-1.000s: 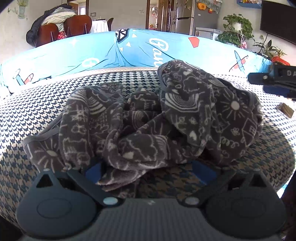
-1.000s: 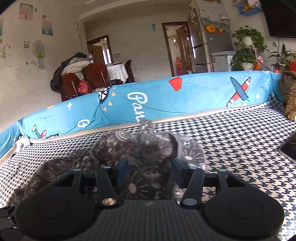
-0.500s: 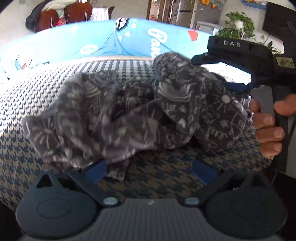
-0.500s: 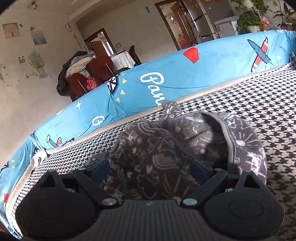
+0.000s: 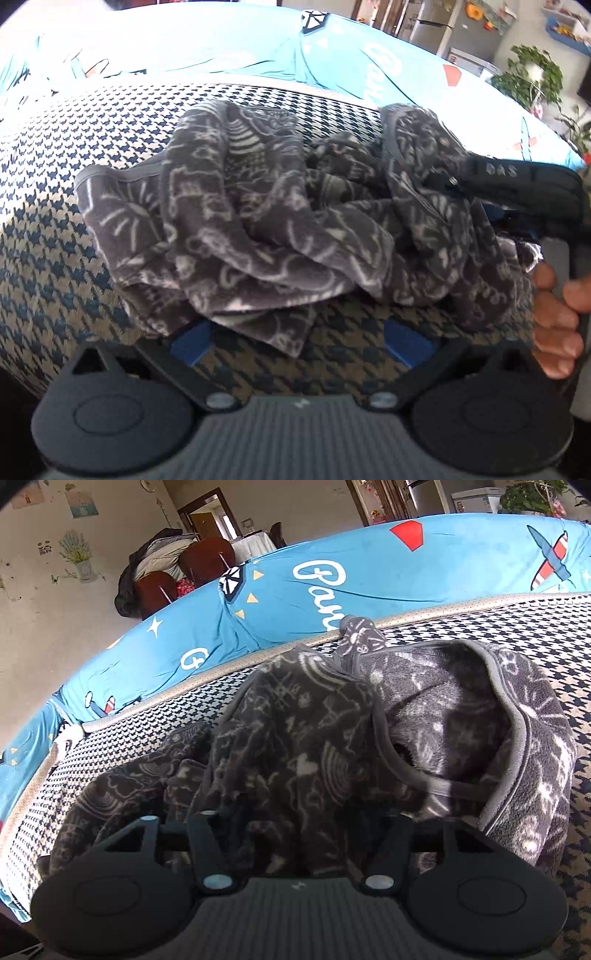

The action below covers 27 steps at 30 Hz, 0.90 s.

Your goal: Fold clothes

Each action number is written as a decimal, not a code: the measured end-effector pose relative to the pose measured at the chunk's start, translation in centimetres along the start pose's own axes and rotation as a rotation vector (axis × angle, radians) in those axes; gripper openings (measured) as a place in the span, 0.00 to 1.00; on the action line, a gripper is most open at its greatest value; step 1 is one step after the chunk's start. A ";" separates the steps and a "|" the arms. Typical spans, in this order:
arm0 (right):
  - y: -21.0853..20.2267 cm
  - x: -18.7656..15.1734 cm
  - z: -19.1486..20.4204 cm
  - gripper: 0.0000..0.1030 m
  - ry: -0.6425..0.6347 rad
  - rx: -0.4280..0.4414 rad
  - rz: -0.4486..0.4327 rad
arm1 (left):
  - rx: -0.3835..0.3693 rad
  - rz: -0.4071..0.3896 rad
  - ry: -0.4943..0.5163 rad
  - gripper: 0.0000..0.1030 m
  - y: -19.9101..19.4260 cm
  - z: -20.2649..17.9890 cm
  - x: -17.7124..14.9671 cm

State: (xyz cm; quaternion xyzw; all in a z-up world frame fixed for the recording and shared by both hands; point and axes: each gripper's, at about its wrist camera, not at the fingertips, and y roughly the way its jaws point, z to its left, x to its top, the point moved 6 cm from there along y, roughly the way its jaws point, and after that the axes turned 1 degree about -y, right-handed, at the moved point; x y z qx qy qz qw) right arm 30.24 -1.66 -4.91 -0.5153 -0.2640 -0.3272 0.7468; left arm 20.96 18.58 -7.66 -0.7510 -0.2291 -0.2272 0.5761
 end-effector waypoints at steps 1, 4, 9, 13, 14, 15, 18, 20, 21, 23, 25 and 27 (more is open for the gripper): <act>-0.2 0.0 0.3 0.34 -0.018 0.009 -0.006 | -0.003 0.001 -0.012 1.00 0.0 0.1 0.1; -1.1 -0.1 0.8 0.21 -0.055 0.025 -0.023 | -0.018 -0.002 -0.045 1.00 -0.2 0.8 0.6; -3.6 0.2 0.2 0.13 -0.037 0.079 -0.060 | -0.030 -0.006 -0.062 1.00 -0.3 1.8 0.5; -6.4 -0.3 -0.4 0.12 -0.049 0.110 -0.075 | -0.034 -0.011 -0.080 1.00 -0.3 2.4 0.8; -7.0 -0.6 -0.4 0.12 -0.058 0.116 -0.073 | -0.035 -0.012 -0.085 1.00 -0.3 2.6 0.9; -7.5 -0.9 -0.4 0.12 -0.073 0.117 -0.070 | -0.037 -0.014 -0.090 1.00 -0.3 2.8 1.0; -8.8 -2.2 -0.2 0.12 -0.114 0.125 -0.052 | -0.040 -0.017 -0.104 1.00 -0.3 3.2 1.2; -9.5 -3.1 0.0 0.12 -0.138 0.132 -0.031 | -0.043 -0.020 -0.113 1.00 -0.3 3.5 1.4; -9.6 -3.6 0.2 0.12 -0.151 0.137 -0.016 | -0.044 -0.021 -0.117 1.00 -0.2 3.7 1.5; -9.9 -4.7 0.5 0.12 -0.176 0.145 0.016 | -0.046 -0.024 -0.128 1.00 -0.3 4.0 1.7; -10.3 -5.7 1.0 0.12 -0.204 0.164 0.047 | -0.049 -0.028 -0.140 1.00 -0.5 4.5 2.0; -10.5 -6.6 1.5 0.12 -0.224 0.185 0.075 | -0.048 -0.030 -0.144 1.00 -0.5 4.7 2.4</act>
